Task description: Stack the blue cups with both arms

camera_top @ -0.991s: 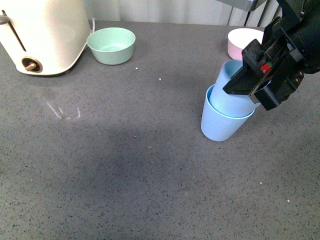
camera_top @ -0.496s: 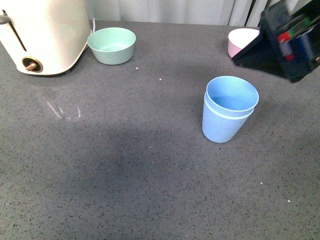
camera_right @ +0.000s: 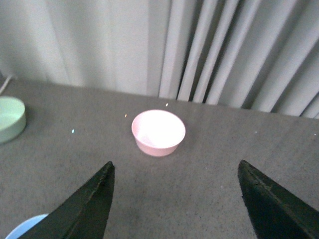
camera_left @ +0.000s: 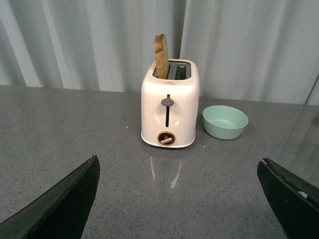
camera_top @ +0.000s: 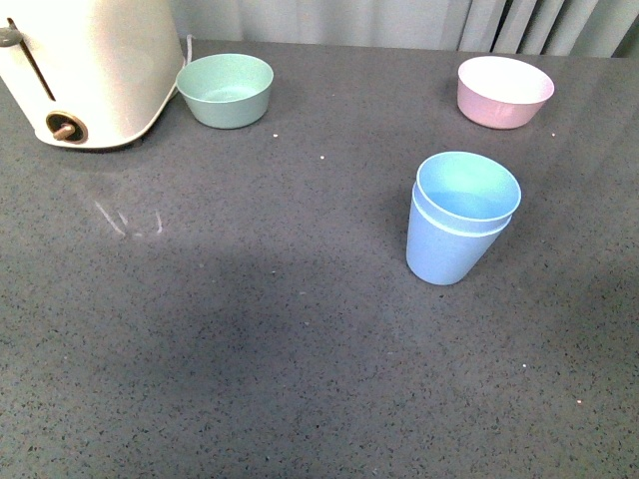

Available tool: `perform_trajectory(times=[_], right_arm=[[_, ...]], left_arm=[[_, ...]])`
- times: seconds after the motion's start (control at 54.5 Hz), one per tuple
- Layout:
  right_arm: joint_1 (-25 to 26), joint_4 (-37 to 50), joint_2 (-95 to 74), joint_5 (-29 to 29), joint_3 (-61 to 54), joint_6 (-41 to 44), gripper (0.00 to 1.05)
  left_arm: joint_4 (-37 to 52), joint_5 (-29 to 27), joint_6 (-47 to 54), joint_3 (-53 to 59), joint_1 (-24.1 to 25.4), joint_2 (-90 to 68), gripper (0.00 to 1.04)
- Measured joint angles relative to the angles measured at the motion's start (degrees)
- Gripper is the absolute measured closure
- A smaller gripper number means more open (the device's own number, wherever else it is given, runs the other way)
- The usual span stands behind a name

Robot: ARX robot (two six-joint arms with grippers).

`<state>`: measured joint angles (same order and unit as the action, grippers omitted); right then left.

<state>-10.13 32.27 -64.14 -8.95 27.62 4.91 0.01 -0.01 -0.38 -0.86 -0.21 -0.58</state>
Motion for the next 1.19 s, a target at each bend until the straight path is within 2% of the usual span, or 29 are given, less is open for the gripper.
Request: perform_trajectory(times=[0.037,0.129,0.202,0.275,0.422,0.496,0.569,0.661,1.193], right_arm=[[0.61,3.50,1.53,-0.02,-2.58,-1.38,0.42],[1.70,5.90,4.87,0.96,-6.14,-2.89,0.56],[2.51,6.32,6.78,1.53,-8.61,-3.61,0.67],[3.58,6.40,9.07,2.62,-12.11,-4.04,0.83],[4.63,6.36,12.74,4.00,-15.43,-3.98,1.03],[5.35,6.01,15.15,4.37,-17.14,-4.26,1.03],[8.04,5.16,17.31,8.22,-18.73,-4.31,1.03],[9.77,4.13,19.76,8.55,-20.24,-4.31,1.03],[9.94,-3.54,34.18,8.98,-26.27,-4.28,1.03]], left_arm=[[0.00,-0.02,-0.02,0.00,0.00,0.00,0.09],[0.00,0.00,0.00,0.00,0.00,0.00,0.09],[0.00,0.02,-0.02,0.00,0.00,0.00,0.09],[0.00,0.02,-0.02,0.00,0.00,0.00,0.09],[0.00,0.00,-0.02,0.00,0.00,0.00,0.09],[0.00,0.00,0.00,0.00,0.00,0.00,0.09],[0.00,0.00,-0.02,0.00,0.00,0.00,0.09],[0.00,0.00,-0.02,0.00,0.00,0.00,0.09],[0.00,0.00,-0.02,0.00,0.00,0.00,0.09]])
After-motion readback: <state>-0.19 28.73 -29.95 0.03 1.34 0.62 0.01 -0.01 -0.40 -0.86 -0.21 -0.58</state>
